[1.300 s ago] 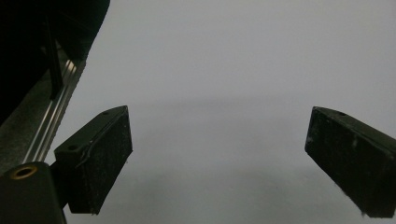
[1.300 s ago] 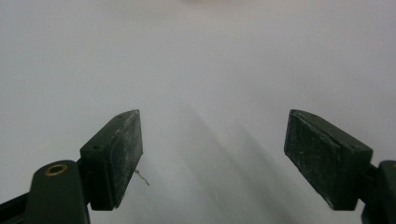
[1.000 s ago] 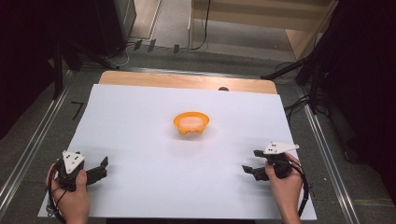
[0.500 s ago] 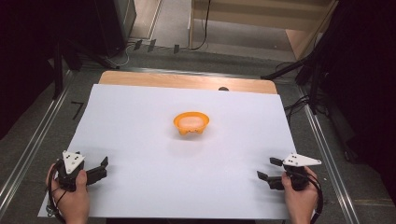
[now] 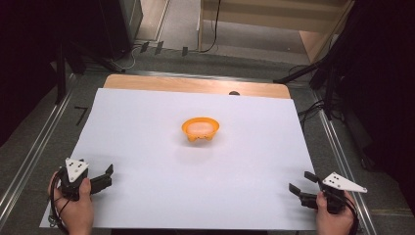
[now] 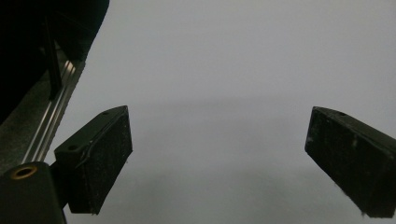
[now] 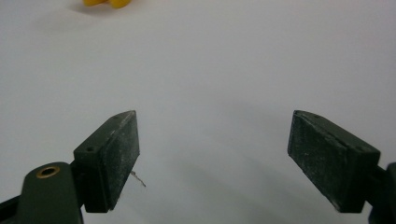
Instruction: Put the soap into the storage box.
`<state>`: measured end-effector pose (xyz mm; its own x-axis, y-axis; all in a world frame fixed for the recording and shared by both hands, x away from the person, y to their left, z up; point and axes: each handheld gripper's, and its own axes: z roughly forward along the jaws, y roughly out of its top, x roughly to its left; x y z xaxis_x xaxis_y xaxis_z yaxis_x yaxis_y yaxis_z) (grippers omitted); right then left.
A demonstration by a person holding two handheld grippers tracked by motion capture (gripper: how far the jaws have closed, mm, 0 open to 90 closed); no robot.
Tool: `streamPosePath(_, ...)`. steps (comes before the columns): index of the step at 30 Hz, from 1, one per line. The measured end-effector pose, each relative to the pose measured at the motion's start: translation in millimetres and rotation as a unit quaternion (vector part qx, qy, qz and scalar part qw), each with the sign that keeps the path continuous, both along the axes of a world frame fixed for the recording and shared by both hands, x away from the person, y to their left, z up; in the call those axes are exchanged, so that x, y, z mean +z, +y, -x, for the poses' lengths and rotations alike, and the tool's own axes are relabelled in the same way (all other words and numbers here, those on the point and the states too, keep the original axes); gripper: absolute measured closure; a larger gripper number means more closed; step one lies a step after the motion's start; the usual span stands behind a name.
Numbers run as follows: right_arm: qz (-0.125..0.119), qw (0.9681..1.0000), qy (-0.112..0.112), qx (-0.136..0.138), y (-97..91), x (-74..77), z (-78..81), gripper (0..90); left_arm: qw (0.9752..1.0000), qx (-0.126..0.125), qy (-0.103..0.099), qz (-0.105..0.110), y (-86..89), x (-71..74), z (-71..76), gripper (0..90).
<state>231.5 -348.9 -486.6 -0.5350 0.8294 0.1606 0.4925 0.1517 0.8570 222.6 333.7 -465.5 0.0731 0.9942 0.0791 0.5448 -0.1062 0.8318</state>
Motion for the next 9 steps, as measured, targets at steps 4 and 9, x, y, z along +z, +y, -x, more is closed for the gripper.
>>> streamPosePath(4, -0.022, 0.9993, -0.013, -0.026, -7.3, -0.4, 6.1, 14.5, 1.0, 0.0, 0.0, 0.001, 0.0, -0.2, -0.3, 7.8)
streamPosePath(9, -0.034, 0.9992, -0.005, -0.018, -9.6, -1.4, 4.0, 14.3, 1.0, 0.003, 0.006, 0.003, 0.6, -0.1, -1.1, 7.8)
